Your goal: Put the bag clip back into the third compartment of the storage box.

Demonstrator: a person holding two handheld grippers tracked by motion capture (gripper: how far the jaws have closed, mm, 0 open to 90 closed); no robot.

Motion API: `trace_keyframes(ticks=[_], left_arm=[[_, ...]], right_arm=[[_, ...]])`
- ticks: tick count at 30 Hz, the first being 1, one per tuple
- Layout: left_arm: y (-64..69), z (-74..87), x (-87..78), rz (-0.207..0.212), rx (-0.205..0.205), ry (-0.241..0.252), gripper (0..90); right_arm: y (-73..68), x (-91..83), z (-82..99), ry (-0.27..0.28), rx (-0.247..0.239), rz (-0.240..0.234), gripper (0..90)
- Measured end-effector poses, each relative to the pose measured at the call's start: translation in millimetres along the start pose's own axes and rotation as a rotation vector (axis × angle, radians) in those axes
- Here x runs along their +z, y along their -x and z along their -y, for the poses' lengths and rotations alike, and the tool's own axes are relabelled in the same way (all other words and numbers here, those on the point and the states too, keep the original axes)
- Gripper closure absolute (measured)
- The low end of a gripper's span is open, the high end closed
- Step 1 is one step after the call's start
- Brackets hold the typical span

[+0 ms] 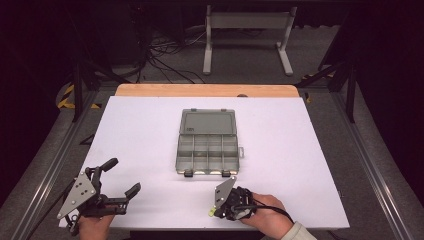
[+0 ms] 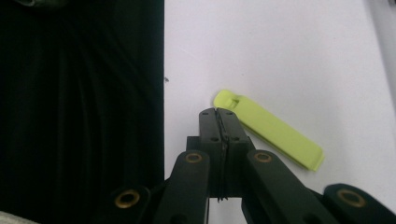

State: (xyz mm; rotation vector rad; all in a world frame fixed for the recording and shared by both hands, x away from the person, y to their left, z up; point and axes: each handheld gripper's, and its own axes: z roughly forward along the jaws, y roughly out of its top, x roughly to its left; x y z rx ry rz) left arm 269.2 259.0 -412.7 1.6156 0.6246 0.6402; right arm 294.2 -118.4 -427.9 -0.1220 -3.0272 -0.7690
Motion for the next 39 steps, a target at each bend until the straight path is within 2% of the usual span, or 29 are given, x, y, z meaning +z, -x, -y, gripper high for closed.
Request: trace_keyframes(ticks=[5, 10, 12, 19, 39], left_arm=[[0.0, 0.1, 0.1, 0.0, 0.0, 0.0, 2.2], [-0.1, 0.1, 0.0, -0.001, -0.002, 0.001, 2.2], [-0.1, 0.2, 0.0, -0.001, -0.003, 0.001, 2.2], [-0.3, 0.3, 0.2, 0.0, -0.002, -0.004, 2.2], [-0.6, 0.3, 0.2, 0.0, -0.002, -0.005, 2.1]], right_arm=[[0.1, 1.2, -0.1, 0.016, -0.01, 0.017, 90.0], [-1.4, 5.6, -1.2, 0.008, -0.007, 0.017, 90.0], [-1.1, 8.8, -2.4, 0.017, -0.021, 0.025, 90.0], [0.7, 14.3, -6.0, 0.032, -0.018, 0.046, 90.0], [14.9, 20.5, -19.0, 0.08, 0.039, 0.091, 90.0]])
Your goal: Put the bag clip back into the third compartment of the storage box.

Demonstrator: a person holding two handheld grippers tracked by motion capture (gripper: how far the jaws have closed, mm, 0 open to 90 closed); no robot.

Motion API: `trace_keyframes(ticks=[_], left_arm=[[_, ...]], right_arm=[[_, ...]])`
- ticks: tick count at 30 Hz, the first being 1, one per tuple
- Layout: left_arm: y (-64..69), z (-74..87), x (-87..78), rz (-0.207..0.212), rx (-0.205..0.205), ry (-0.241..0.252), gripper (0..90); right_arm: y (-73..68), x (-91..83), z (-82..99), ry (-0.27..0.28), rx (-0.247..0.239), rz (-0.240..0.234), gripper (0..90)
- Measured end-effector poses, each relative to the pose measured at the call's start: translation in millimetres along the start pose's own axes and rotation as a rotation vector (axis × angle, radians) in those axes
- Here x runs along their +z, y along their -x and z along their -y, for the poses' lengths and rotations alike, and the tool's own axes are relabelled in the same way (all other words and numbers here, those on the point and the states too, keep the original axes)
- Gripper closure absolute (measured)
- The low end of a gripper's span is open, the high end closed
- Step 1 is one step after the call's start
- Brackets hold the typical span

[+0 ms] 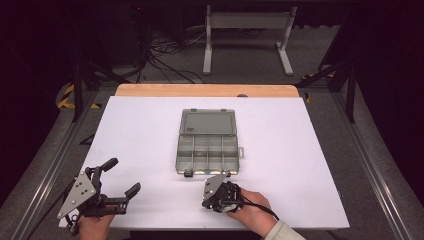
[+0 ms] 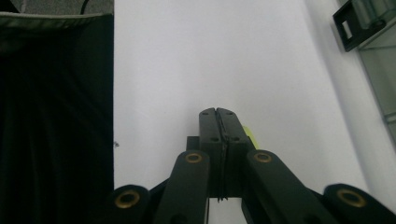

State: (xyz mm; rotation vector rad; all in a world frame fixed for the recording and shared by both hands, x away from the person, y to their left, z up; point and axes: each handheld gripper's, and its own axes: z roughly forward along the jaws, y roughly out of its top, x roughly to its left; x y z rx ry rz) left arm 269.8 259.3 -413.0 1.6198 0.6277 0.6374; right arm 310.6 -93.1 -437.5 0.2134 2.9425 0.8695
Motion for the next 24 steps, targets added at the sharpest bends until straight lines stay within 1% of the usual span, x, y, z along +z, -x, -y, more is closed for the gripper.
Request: trace_keyframes(ticks=[2, 5, 6, 9, 10, 12, 14, 15, 18, 19, 24], left_arm=[[0.0, 0.0, 0.1, 0.0, 0.0, 0.0, 2.2], [-0.1, 0.1, 0.2, -0.001, 0.0, -0.001, 2.2], [-0.1, 0.1, 0.2, -0.001, 0.0, -0.001, 2.2], [-0.2, 0.3, 0.3, -0.003, -0.001, 0.001, 2.2], [-0.2, 0.3, 0.3, -0.003, 0.0, 0.001, 2.2], [-0.2, 0.2, 0.3, -0.002, 0.0, 0.001, 2.2], [-0.2, 0.4, 0.4, -0.002, 0.0, 0.002, 2.2], [-0.3, 0.4, 0.4, -0.002, -0.001, 0.001, 2.2], [-0.3, 0.3, 0.3, -0.001, 0.0, 0.001, 2.2], [-0.3, 0.3, 0.3, -0.001, 0.0, 0.001, 2.2], [-0.3, 0.2, 0.3, -0.001, 0.0, 0.001, 2.2]], right_arm=[[1.1, -0.4, -0.5, -0.001, 0.006, -0.006, 90.0], [4.9, 0.6, -1.7, 0.007, 0.023, 0.002, 90.0], [6.0, 0.9, -2.1, 0.007, 0.024, -0.002, 90.0], [7.8, 1.6, -2.6, 0.013, 0.035, 0.007, 90.0], [8.6, 1.2, -2.7, 0.012, 0.031, 0.002, 90.0], [9.0, 1.4, -3.0, 0.017, 0.037, 0.016, 90.0], [10.3, 1.0, -2.7, 0.018, 0.04, 0.005, 90.0], [10.3, 1.3, -2.8, 0.019, 0.05, 0.012, 90.0], [11.6, 1.7, -2.3, 0.019, 0.051, 0.009, 90.0], [11.5, 1.8, -2.4, 0.018, 0.057, 0.013, 90.0], [11.8, 1.7, -2.3, 0.019, 0.055, 0.01, 89.9]])
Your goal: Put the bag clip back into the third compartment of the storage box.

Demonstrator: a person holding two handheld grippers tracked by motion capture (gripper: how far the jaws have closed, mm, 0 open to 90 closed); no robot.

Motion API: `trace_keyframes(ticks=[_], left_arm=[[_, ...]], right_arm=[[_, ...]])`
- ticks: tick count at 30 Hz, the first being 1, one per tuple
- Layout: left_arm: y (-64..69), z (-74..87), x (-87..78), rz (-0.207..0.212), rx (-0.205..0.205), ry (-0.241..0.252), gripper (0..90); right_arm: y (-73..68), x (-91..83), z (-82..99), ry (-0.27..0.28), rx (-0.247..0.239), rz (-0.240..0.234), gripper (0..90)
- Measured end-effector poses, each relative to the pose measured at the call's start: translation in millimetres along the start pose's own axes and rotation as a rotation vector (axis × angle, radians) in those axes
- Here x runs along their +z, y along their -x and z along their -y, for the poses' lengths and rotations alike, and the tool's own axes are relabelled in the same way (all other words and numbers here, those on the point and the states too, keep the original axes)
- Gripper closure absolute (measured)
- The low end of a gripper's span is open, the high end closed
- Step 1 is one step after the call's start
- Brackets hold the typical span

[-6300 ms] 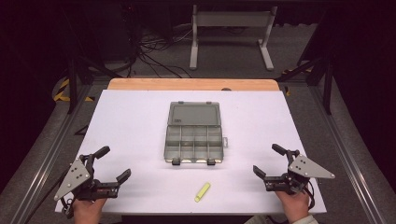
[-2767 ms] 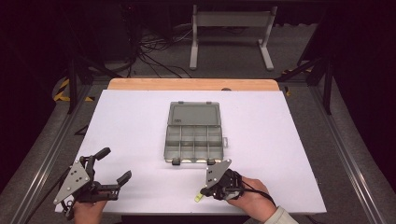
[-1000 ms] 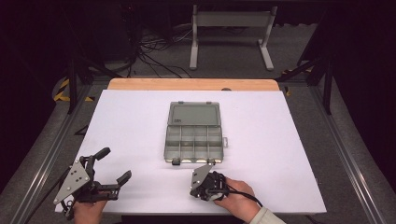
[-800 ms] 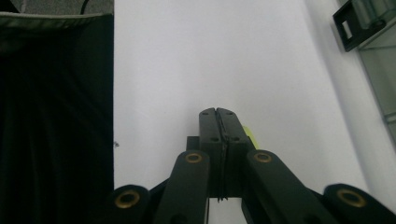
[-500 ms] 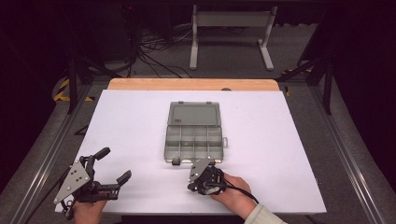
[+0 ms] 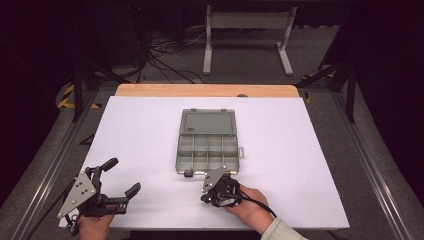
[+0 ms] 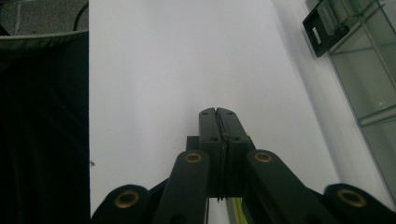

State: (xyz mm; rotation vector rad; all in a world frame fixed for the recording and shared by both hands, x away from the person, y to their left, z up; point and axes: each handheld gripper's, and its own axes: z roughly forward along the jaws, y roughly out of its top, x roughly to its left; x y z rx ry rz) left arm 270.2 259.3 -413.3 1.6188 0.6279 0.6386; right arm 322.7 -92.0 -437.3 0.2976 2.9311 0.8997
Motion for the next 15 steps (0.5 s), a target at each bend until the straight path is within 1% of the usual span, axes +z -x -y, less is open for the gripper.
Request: trace_keyframes(ticks=[4, 8, 10, 11, 13, 15], left_arm=[[0.0, -0.1, -0.1, 0.001, 0.001, -0.003, 2.2], [-0.1, 0.0, -0.1, 0.0, 0.0, -0.001, 2.2], [-0.4, -0.1, -0.3, 0.001, 0.0, -0.002, 2.2], [-0.4, -0.1, -0.3, 0.0, 0.001, 0.0, 2.2], [-0.5, -0.1, -0.4, 0.0, 0.0, 0.0, 2.2], [-0.5, -0.2, -0.5, 0.001, 0.0, -0.001, 2.2]], right_arm=[[-0.9, 0.6, -0.4, 0.003, 0.004, -0.012, 89.3], [-2.5, -2.9, -1.4, 0.017, 0.003, -0.02, 87.3], [-2.7, -7.6, -1.6, 0.035, 0.003, -0.022, 86.3], [-2.9, -9.7, -1.7, 0.046, 0.011, -0.021, 85.5], [-2.6, -15.0, -1.6, 0.059, 0.014, -0.019, 82.5], [-2.7, -20.2, -1.7, 0.074, 0.021, -0.01, 76.3]])
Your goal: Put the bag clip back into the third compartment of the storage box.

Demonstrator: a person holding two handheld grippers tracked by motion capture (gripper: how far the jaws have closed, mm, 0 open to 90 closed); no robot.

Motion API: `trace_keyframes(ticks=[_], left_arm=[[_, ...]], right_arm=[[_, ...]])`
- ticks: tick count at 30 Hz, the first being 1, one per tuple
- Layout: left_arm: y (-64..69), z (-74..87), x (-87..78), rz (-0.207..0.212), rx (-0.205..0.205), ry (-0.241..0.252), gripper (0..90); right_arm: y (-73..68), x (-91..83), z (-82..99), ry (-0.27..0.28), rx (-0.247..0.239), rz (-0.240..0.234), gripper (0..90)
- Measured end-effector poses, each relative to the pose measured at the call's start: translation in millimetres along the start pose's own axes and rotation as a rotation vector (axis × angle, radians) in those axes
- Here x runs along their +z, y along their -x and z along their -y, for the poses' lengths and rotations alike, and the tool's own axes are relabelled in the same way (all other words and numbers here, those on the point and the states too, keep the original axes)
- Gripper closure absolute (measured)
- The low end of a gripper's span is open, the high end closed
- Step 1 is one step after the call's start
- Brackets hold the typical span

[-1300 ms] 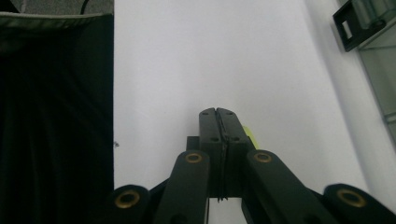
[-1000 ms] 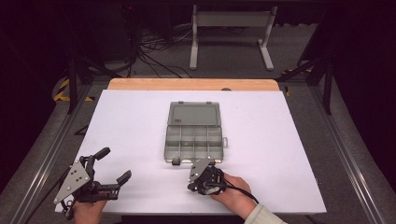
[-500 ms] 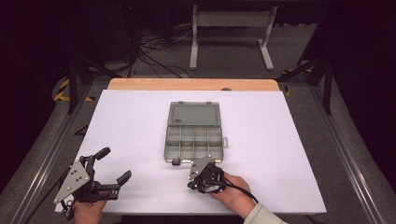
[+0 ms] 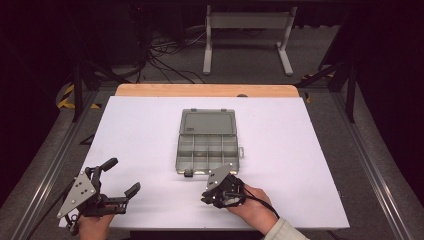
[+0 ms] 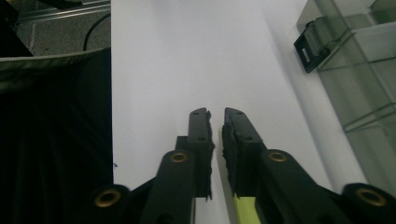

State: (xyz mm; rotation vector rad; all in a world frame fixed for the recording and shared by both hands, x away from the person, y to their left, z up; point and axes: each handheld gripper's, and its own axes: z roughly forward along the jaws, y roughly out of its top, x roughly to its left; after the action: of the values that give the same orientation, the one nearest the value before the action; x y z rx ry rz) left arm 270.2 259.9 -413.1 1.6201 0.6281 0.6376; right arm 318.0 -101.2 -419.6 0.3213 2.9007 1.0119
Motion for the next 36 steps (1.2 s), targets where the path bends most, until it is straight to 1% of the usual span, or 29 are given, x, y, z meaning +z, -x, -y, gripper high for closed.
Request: trace_keyframes(ticks=[1, 2, 3, 4, 5, 7, 10, 11, 12, 14, 16, 18, 21, 25, 28, 30, 33, 36], left_arm=[[0.0, 0.0, 0.0, 0.0, -0.001, 0.0, 2.2], [0.1, 0.0, 0.0, 0.0, -0.001, 0.001, 2.2], [0.1, 0.0, 0.0, 0.0, 0.0, 0.0, 2.2], [0.0, 0.1, 0.1, 0.0, 0.0, 0.001, 2.2], [0.0, 0.1, 0.1, 0.0, 0.0, 0.001, 2.2], [0.0, 0.0, 0.2, 0.0, 0.001, 0.001, 2.2], [0.0, 0.0, 0.2, 0.0, 0.0, 0.002, 2.2], [-0.1, 0.1, 0.2, 0.0, 0.0, 0.002, 2.2], [-0.1, 0.1, 0.2, 0.0, 0.0, 0.001, 2.2], [-0.1, 0.2, 0.2, 0.001, -0.001, 0.003, 2.2], [0.0, 0.1, 0.0, -0.001, -0.002, 0.003, 2.2], [-0.1, 0.0, -0.1, -0.001, -0.002, 0.003, 2.2], [-0.2, 0.0, -0.3, -0.002, -0.002, 0.004, 2.2], [-0.5, -0.1, -0.7, 0.0, -0.002, 0.002, 2.2], [-0.5, 0.1, -0.2, 0.0, -0.004, 0.002, 2.2], [-0.5, 0.1, 0.1, 0.002, 0.001, 0.003, 2.2], [0.0, 0.1, 0.2, -0.001, -0.002, 0.004, 2.2], [-0.4, 0.3, 0.1, 0.002, -0.002, 0.002, 2.2]], right_arm=[[0.0, -2.4, -0.2, 0.007, 0.006, 0.003, 70.6], [0.4, -6.1, -0.6, 0.017, 0.009, 0.017, 59.1], [0.7, -8.1, -0.8, 0.022, 0.015, 0.029, 49.7], [1.4, -9.9, -1.0, 0.026, 0.018, 0.037, 42.6], [1.4, -9.9, -1.0, 0.026, 0.018, 0.037, 42.6], [2.6, -13.4, -1.1, 0.034, 0.035, 0.047, 30.8], [2.9, -16.8, -0.7, 0.036, 0.034, 0.058, 21.8], [2.7, -18.0, -0.6, 0.036, 0.032, 0.07, 19.9], [2.8, -19.6, -0.4, 0.04, 0.029, 0.079, 19.1], [3.0, -21.2, 0.0, 0.043, 0.033, 0.08, 16.9], [3.6, -21.5, 0.5, 0.031, 0.031, 0.087, 14.7], [4.3, -21.3, 2.0, 0.011, 0.021, 0.096, 14.4], [5.5, -22.5, 4.4, -0.001, 0.032, 0.106, 14.0], [8.2, -28.9, 9.3, 0.002, 0.039, 0.118, 14.0], [10.9, -32.1, 13.9, 0.011, 0.06, 0.122, 14.0], [11.4, -31.2, 15.3, 0.008, 0.063, 0.121, 14.1], [11.2, -26.5, 15.8, -0.001, 0.052, 0.112, 14.9], [11.2, -18.5, 16.5, -0.022, 0.042, 0.1, 15.6]])
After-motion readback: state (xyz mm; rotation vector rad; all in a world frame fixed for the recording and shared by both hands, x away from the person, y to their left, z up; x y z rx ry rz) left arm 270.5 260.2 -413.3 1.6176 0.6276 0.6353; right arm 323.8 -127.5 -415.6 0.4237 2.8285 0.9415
